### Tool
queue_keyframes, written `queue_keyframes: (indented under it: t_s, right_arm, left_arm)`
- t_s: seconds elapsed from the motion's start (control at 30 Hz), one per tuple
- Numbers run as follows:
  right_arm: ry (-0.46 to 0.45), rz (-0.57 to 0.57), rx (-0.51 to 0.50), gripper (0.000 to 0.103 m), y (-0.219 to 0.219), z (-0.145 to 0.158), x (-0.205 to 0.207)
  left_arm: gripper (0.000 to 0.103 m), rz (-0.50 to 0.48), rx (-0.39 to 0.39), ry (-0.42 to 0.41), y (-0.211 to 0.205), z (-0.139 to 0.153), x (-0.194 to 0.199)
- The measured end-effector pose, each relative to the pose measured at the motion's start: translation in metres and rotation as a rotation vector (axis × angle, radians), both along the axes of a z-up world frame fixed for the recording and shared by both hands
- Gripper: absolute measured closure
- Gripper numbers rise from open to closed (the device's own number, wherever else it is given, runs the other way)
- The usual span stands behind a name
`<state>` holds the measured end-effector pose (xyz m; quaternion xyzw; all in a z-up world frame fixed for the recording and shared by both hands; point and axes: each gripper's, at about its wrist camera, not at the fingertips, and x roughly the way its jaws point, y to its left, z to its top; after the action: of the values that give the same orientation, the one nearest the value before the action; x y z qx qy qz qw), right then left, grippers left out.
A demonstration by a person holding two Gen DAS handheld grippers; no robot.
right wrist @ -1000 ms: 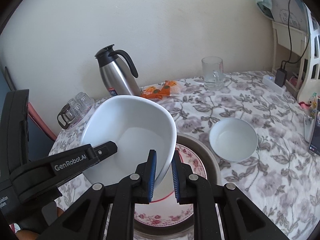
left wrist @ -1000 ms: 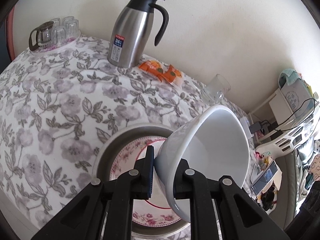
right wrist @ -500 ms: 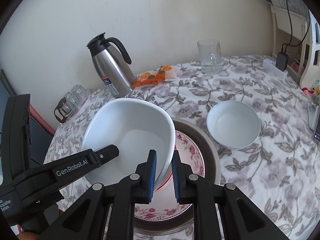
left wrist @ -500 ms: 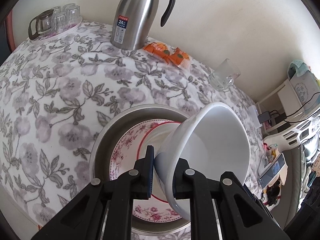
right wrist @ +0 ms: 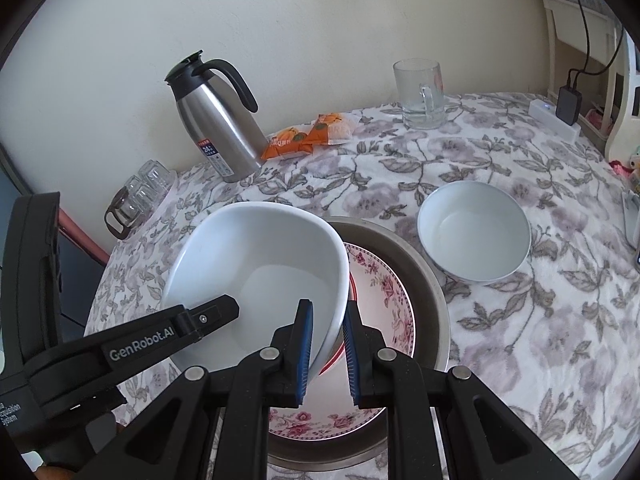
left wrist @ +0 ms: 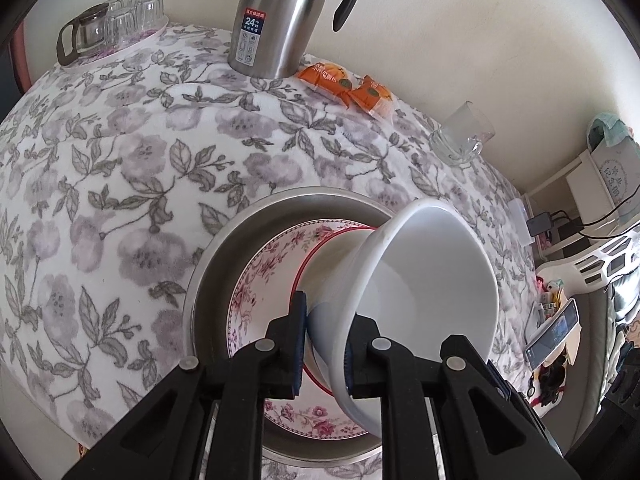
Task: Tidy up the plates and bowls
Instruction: 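Lower the MAX bowl into the red-rimmed bowl with both grippers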
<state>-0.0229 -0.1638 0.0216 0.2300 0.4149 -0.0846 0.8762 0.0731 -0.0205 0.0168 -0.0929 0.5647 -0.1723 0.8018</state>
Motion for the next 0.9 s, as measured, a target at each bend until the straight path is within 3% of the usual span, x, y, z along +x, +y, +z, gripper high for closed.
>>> queue_keyframes:
  t_s: [0.27, 0.67, 0.9]
  right_arm:
    - [0.009, -0.005, 0.013, 0.086, -0.002, -0.003, 0.001]
    - [0.010, -0.007, 0.023, 0.086, -0.004, -0.007, 0.002]
    - [0.005, 0.000, 0.024, 0.086, -0.003, -0.006, 0.002]
  left_arm:
    - [0.085, 0.006, -0.008, 0.013, 0.002, -0.001, 0.001]
    - [0.081, 0.033, -0.007, -0.053, 0.013, 0.012, 0.002]
    - [0.081, 0.045, -0.040, -0.045, 0.018, 0.009, 0.005]
